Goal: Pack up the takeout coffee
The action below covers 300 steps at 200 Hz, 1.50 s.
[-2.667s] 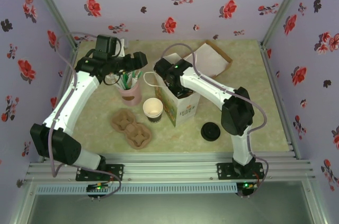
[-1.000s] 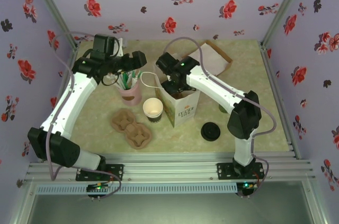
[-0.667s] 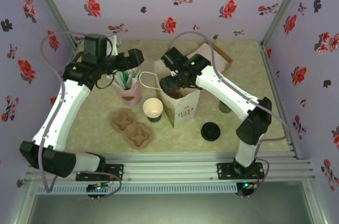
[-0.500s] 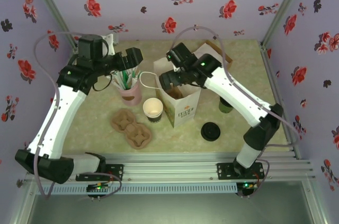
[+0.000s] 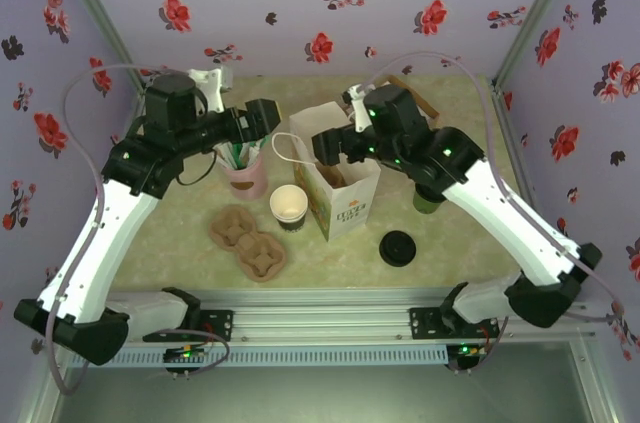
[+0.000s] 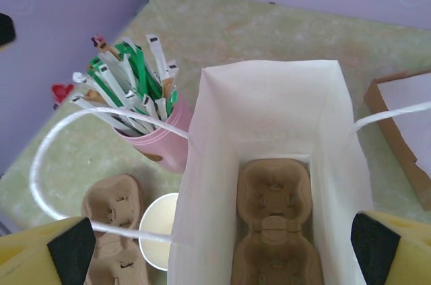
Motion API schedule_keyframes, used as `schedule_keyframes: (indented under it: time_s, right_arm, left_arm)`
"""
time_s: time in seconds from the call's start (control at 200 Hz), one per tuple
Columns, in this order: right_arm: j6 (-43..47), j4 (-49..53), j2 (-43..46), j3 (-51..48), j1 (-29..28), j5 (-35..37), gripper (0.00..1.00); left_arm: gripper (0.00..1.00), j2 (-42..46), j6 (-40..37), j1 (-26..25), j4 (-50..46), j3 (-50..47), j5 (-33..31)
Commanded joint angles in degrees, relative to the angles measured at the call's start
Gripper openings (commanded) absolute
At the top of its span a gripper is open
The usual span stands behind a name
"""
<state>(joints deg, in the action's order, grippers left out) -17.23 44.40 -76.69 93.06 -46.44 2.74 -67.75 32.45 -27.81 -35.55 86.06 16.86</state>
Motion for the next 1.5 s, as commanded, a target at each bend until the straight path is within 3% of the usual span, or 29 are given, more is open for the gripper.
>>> schedule_keyframes:
  time_s: [0.0,0.395,0.945,1.12,1.36,1.495]
  right_arm:
    - [-1.39,-2.18,4.61,-2.09,-0.20,0.40,0.99]
    - [-1.30,2.72,17.85,-13.55,-0.06,9.32,0.99]
    - [-7.03,15.18,28.03,-21.00,1.87,26.57,0.99]
    - [-9.19,17.77,25.89,-21.47,8.25,26.01,0.99]
    - [-8.89,16.24,23.14,-24.46,23.40,14.73,0.99]
    - [-10.02,15.75,20.32,-25.21,26.81,13.52,0.99]
  left_arm:
    - [0.99,1.95,-2.09,-3.05,1.31,-0.32,-1.59]
    - [0.99,1.71,-5.46,-16.19,-2.56,2.56,-9.39]
    - [0.99,-10.53,-9.39,-33.31,-6.15,12.06,-19.56]
    - [0.99,-16.37,-9.51,-37.48,-6.28,15.18,-19.74]
    - [0.99,-23.63,-9.60,-41.99,-7.36,20.13,-19.85]
    - [0.99,-26.75,-9.44,-42.94,-7.88,21.71,-19.60]
